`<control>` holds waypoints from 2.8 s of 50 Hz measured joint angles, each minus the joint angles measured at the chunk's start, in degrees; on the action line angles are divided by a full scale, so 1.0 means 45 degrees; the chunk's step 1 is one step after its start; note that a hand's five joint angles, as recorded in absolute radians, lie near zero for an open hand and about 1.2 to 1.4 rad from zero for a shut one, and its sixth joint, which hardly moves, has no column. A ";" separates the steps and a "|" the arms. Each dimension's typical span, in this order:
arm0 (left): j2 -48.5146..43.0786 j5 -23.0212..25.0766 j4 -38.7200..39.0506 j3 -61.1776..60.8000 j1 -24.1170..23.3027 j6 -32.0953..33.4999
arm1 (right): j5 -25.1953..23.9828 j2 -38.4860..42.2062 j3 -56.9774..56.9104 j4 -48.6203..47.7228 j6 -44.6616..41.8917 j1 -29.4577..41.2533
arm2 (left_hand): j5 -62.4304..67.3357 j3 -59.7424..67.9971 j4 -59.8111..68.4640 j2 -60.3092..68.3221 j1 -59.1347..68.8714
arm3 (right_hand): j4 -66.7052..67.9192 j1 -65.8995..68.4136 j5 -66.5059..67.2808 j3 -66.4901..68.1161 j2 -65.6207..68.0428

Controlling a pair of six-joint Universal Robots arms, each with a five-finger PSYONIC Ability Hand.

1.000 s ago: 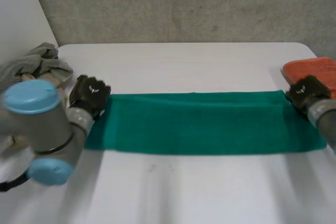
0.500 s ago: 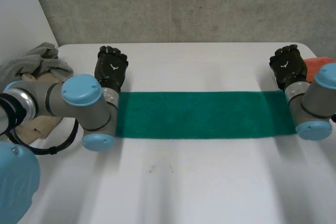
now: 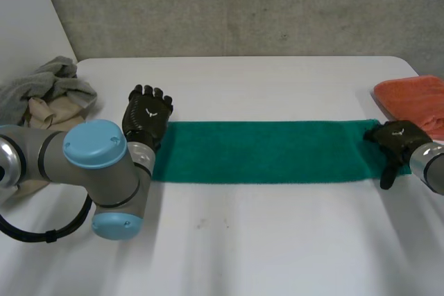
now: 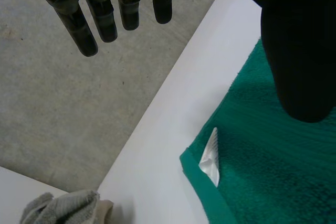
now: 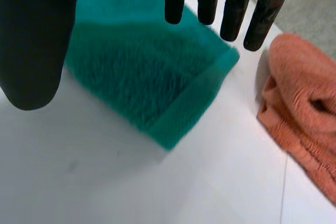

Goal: Fold the laundry.

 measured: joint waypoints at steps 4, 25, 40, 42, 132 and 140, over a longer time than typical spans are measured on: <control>-0.0004 -0.0007 -0.0050 -0.0024 -0.0014 -0.0127 | 0.0122 0.0569 -0.0084 -0.0598 -0.0412 -0.0157 | 0.0000 -0.0001 0.0000 0.0000 0.0000 | 0.4373 0.4139 0.4082 0.4639 0.4888; 0.2319 0.0065 -0.0087 -0.1747 -0.0188 -0.0240 | 0.0291 -0.1728 0.1044 -0.2111 -0.3380 -0.2842 | 0.0000 -0.0001 0.0000 0.0000 0.0000 | 1.2089 0.6001 0.5330 1.2217 1.2108; 0.2502 0.0072 -0.0007 -0.2295 -0.0135 -0.0244 | -0.0652 -0.1550 0.1181 -0.1960 -0.2553 -0.2860 | 0.0000 -0.0001 0.0000 0.0000 0.0000 | 0.3366 0.2960 0.3224 0.3556 0.3495; 0.2482 0.0078 0.0001 -0.2303 -0.0121 -0.0244 | -0.0756 -0.1545 0.1327 -0.1933 -0.2400 -0.2856 | 0.0000 -0.0001 0.0000 0.0000 0.0000 | 0.3337 0.2959 0.3224 0.3538 0.3495; 0.4061 0.0211 -0.0015 -0.2388 -0.0333 -0.2176 | 0.0031 -0.0508 -0.1356 -0.4590 0.3353 0.7883 | 0.0000 -0.0001 0.0000 0.0000 0.0000 | -0.0034 -0.0041 -0.0024 -0.0068 -0.0057; 0.3110 0.0463 -0.0098 -0.1263 -0.1735 -0.2166 | 0.0204 -0.1630 0.0531 -0.2249 0.5140 0.5699 | 0.0000 -0.0001 0.0000 0.0000 0.0000 | -0.0034 -0.0040 -0.0024 -0.0068 -0.0057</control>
